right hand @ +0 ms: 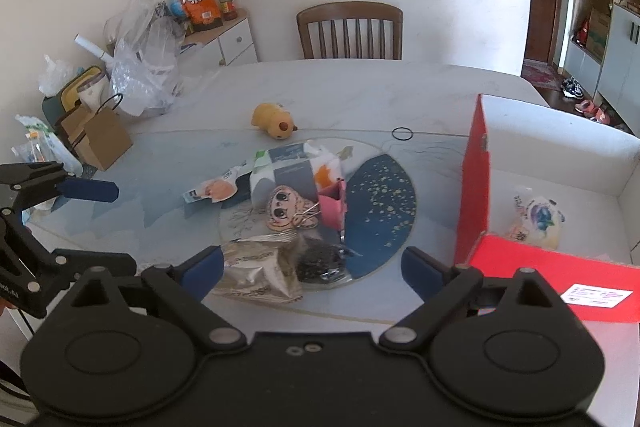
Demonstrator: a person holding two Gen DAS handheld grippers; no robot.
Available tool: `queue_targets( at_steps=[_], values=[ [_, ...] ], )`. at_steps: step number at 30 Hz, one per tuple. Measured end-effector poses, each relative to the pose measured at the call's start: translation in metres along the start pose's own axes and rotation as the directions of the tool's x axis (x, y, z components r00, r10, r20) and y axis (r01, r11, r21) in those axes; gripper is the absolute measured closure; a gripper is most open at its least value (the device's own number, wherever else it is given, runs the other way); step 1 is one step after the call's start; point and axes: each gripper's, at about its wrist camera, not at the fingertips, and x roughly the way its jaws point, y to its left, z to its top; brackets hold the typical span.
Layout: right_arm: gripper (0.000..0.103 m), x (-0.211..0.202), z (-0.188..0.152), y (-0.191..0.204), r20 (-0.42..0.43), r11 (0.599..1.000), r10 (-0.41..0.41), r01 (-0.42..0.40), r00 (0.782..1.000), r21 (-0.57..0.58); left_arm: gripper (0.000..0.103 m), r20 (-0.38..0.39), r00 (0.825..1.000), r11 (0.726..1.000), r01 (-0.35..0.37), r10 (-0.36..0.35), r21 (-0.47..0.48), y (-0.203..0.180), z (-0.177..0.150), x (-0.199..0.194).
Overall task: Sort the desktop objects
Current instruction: 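Withdraw the left tool from the box back over the table, then grasp the white USB cable with the left tool while the right tool grasps the silver ZHOUSHI bag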
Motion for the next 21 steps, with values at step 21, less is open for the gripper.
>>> queue_targets(
  at_steps=[21],
  values=[
    [0.007, 0.041, -0.011, 0.034, -0.060, 0.998, -0.054, 0.053, 0.997, -0.019, 0.001, -0.078, 0.997, 1.000, -0.001, 0.003, 0.025, 0.043, -0.057, 0.029]
  ],
)
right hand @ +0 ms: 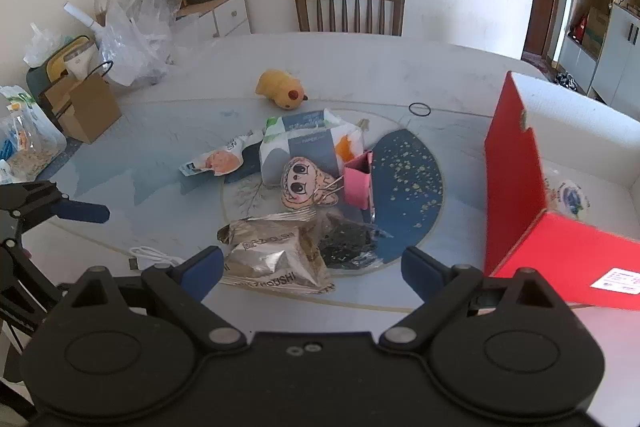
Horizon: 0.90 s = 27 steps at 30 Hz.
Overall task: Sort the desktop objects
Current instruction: 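Grasp the white USB cable with the left tool while the right tool grasps the silver ZHOUSHI bag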
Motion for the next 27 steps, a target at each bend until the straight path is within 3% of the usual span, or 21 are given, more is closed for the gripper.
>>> queue_targets(
  at_steps=[4, 14, 27],
  values=[
    [0.007, 0.012, -0.002, 0.006, -0.016, 1.000, 0.008, -0.008, 1.000, 0.012, 0.001, -0.013, 0.999, 0.998, -0.042, 0.043, 0.042, 0.004, -0.008, 0.012],
    [0.010, 0.042, 0.002, 0.019, -0.060, 0.999, 0.039, -0.037, 0.997, 0.029, 0.001, -0.031, 1.000, 0.997, 0.003, -0.001, 0.080, 0.011, -0.014, 0.025],
    [0.017, 0.075, -0.004, 0.009, -0.135, 0.984, 0.064, -0.040, 0.989, 0.172, 0.003, -0.058, 0.998, 0.998, 0.029, -0.025, 0.059, 0.019, -0.008, 0.042]
  ],
)
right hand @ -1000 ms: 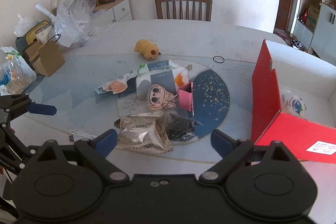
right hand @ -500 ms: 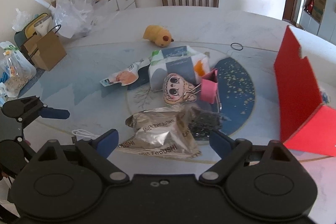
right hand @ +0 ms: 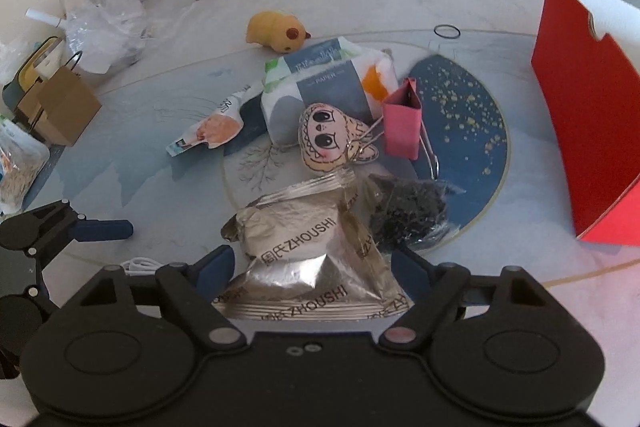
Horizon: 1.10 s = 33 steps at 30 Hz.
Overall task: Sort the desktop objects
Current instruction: 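Grasp the white USB cable with the left tool while the right tool grasps the silver ZHOUSHI bag, then carry the silver bag over the red box with the right tool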
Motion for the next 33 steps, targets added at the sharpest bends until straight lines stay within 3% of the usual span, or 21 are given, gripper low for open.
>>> queue_targets(
  at_steps=[5, 10, 16, 21, 33],
  values=[
    [0.019, 0.006, -0.001, -0.001, -0.009, 1.000, -0.001, 0.001, 1.000, 0.012, 0.012, 0.001, 1.000, 0.998, -0.027, 0.027, 0.052, -0.006, 0.002, 0.002],
    [0.022, 0.006, -0.004, -0.001, -0.012, 1.000, -0.001, 0.001, 1.000, 0.008, 0.035, 0.008, 1.000, 0.996, -0.020, 0.020, 0.082, -0.013, 0.004, -0.001],
    [0.039, 0.005, -0.006, 0.003, -0.016, 1.000, 0.012, -0.012, 1.000, -0.004, 0.070, 0.008, 1.000, 0.996, -0.010, 0.009, 0.091, -0.017, 0.007, -0.002],
    [0.046, 0.002, -0.007, 0.006, -0.009, 1.000, 0.004, -0.004, 1.000, -0.013, 0.084, 0.002, 1.000, 0.998, -0.012, 0.012, 0.066, -0.017, 0.007, -0.005],
    [0.053, -0.013, -0.018, 0.006, 0.004, 1.000, 0.027, -0.027, 1.000, -0.001, 0.090, 0.018, 1.000, 0.996, -0.019, 0.021, -0.088, -0.012, 0.001, -0.014]
  ],
)
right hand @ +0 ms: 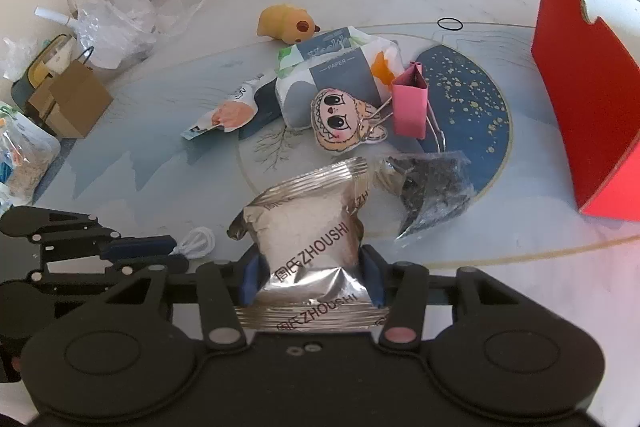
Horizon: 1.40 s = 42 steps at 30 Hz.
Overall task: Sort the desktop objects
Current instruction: 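Carry the silver bag over the red box with the right tool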
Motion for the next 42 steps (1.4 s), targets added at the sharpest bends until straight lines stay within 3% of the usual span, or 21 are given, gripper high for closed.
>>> queue_targets(
  at_steps=[19, 42],
  values=[
    [0.053, -0.053, -0.006, 0.001, 0.059, 0.996, 0.084, -0.084, 0.995, 0.009, 0.090, 0.071, 0.997, 0.996, 0.025, -0.019, -0.085, -0.010, 0.016, -0.038],
    [0.053, -0.132, 0.032, -0.087, 0.206, 0.998, -0.054, 0.045, 0.977, 0.047, 0.090, 0.202, 0.979, 0.998, 0.030, -0.018, -0.057, -0.062, 0.081, -0.065]
  ],
)
